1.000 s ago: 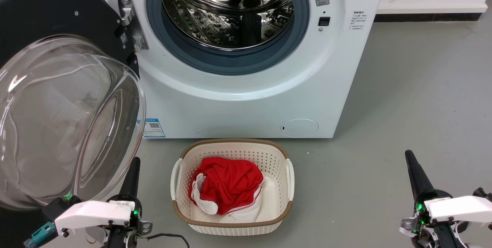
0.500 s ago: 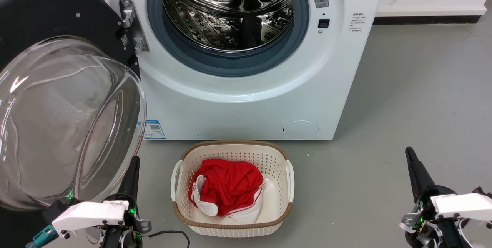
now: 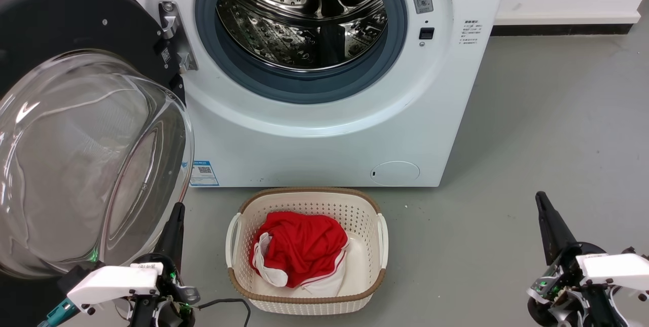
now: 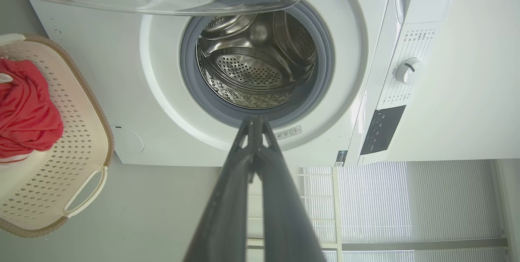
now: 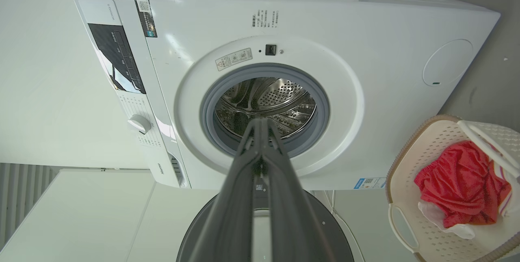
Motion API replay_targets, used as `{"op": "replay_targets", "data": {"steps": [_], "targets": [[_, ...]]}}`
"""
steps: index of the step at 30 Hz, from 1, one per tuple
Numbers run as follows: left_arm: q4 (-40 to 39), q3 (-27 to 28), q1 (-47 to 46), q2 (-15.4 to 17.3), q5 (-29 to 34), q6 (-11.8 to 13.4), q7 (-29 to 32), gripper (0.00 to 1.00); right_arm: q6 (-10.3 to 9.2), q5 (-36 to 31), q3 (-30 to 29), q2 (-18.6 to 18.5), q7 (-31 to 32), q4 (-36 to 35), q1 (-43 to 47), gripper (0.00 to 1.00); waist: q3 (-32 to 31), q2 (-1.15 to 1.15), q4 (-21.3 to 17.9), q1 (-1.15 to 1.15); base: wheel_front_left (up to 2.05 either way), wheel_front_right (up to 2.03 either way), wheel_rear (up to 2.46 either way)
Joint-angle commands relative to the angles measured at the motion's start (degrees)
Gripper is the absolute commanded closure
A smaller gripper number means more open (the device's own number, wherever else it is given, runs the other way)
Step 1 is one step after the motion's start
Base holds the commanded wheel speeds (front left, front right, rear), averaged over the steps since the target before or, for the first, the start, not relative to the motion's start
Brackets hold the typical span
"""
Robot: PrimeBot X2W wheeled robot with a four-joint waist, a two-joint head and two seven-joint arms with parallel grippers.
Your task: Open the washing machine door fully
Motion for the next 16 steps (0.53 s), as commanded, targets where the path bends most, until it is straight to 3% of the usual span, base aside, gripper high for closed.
{"op": "replay_targets", "data": {"steps": [1,16], "targets": [[0.10,0.35,-0.52,-0.10,-1.20,-0.45,0.44,1.00,0.00,1.27,-0.15,0.14,0.47,0.29,-1.10,1.00,-0.05,0.00,0.01,0.00,0.00,0.00,0.00],[0.21,0.54,-0.54,-0.21,-2.72,-0.57,0.83,1.00,0.00,2.45,-0.58,0.42,0.98,0.52,-1.25,1.00,-0.21,0.00,0.01,0.00,0.00,0.00,0.00]]}}
